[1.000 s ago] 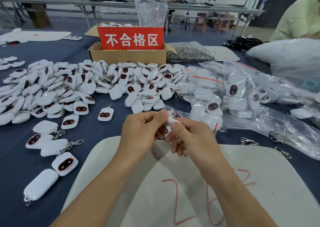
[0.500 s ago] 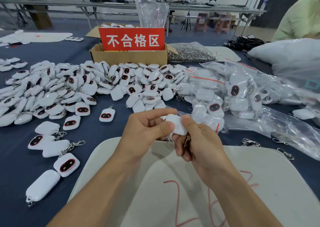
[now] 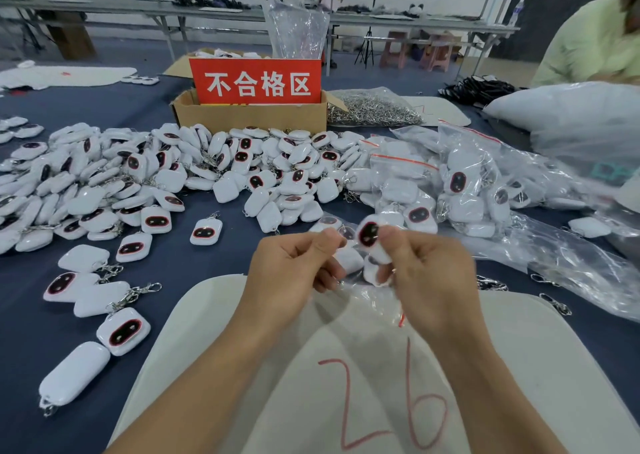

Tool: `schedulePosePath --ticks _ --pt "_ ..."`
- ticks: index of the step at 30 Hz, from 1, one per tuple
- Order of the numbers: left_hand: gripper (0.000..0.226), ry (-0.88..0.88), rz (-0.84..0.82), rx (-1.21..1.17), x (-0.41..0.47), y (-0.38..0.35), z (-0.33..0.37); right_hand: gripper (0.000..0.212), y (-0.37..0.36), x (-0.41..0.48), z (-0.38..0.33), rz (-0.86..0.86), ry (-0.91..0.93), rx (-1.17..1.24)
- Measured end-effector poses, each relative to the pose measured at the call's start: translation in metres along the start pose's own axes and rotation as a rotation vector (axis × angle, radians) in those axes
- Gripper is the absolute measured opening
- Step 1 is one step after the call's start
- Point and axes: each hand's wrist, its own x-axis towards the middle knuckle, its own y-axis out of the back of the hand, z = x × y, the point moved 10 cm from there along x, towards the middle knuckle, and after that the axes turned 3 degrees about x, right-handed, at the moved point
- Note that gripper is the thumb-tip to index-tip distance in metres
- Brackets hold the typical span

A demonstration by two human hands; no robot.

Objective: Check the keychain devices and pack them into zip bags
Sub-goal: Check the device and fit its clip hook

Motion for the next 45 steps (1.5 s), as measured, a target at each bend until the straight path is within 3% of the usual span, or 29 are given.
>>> schedulePosePath --ticks 2,5,8,11,17,21,24,27,32,33,35,37,41,45 --pt "0.016 -0.095 0.049 0.261 -0.005 0.003 0.004 0.036 0.033 0.006 0.015 0.171 -0.100 0.060" --pt "0.026 -0.282 0.095 0.689 -0.021 -0.013 0.019 0.039 0.069 0.000 0.039 0.295 -0.213 0.025" --pt "0.056 -0.461 0.173 1.066 -0.035 -0.050 0.036 0.043 0.070 -0.011 0.053 0.280 -0.280 0.189" --pt "0.059 -0.503 0.123 1.276 -0.039 -0.083 0.028 0.043 0.055 -0.013 0.063 0.217 -0.361 0.444" --pt "0.044 -0.321 -0.003 1.130 -0.026 -0.075 0.001 0.030 0.040 -0.013 0.063 0.087 -0.372 0.480" --pt "0.038 -0.282 -0.029 0.947 -0.022 -0.063 -0.001 0.028 0.054 -0.014 0.064 0.163 -0.354 0.286" --pt "0.034 -0.273 -0.006 0.890 -0.022 -0.059 0.001 0.031 0.046 -0.014 0.057 0.062 -0.285 -0.002" --pt "0.039 -0.295 0.065 0.854 -0.023 -0.055 0.006 0.048 0.029 -0.014 0.053 -0.042 -0.222 -0.223" --pt "0.035 -0.367 -0.032 0.762 -0.032 -0.061 0.017 0.034 0.017 -0.011 0.048 -0.085 -0.145 -0.267" --pt "0.036 -0.373 -0.004 0.743 -0.030 -0.052 0.021 0.034 0.018 -0.010 0.048 -0.087 -0.135 -0.259" --pt "0.034 -0.384 0.203 0.739 -0.018 -0.015 0.032 0.039 0.020 -0.010 0.052 -0.078 -0.144 -0.214" --pt "0.017 -0.346 0.339 0.809 -0.004 0.018 0.032 0.042 0.024 -0.010 0.054 -0.055 -0.168 -0.153" --pt "0.070 -0.192 0.075 0.897 0.014 0.009 -0.005 0.039 0.029 -0.010 0.053 -0.023 -0.176 -0.045" --pt "0.065 -0.326 -0.078 0.936 0.009 -0.021 -0.001 0.039 0.031 -0.012 0.055 -0.021 -0.175 0.028"
